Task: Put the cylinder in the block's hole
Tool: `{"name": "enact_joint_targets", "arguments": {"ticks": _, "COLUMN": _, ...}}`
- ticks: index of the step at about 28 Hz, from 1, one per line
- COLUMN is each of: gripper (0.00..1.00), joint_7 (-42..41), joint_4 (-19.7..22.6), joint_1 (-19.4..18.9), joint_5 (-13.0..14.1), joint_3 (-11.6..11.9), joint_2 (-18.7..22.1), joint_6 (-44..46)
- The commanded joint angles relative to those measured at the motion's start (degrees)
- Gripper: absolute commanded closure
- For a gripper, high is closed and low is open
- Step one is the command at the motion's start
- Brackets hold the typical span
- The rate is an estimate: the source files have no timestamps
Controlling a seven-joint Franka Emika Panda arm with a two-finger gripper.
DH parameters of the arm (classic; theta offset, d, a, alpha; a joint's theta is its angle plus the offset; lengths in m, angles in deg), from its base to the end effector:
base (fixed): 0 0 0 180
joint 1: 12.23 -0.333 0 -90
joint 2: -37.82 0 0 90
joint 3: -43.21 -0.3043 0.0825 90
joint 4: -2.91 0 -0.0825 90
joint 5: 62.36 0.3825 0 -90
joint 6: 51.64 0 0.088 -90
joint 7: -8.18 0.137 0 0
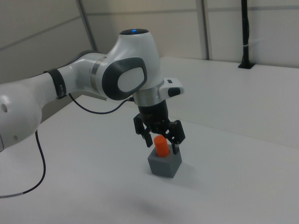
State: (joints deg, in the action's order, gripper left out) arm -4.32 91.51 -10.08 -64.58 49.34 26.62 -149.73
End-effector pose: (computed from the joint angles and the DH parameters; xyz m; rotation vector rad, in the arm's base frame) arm 0.6083 -0.0887 0.4929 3.0856 0.1256 -0.0601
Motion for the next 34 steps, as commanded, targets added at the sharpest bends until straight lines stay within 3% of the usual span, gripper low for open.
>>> {"name": "enact_joint_targets", "arguments": {"ticks": 1, "gripper": 0.00, "joint_7": 1.43, "joint_4": -0.45, "joint_1": -0.39, "joint_5": -1.56, "joint_3": 0.03, "joint_2": -0.23, "joint_6": 1.50}}
{"name": "enact_joint_targets", "arguments": {"ticks": 34, "gripper": 0.00, "joint_7": 1.43, "joint_4": -0.27, "joint_1": -0.65, "joint_5": -1.47, "joint_3": -0.32, "joint_2": -1.02, "joint_6": 1.24}}
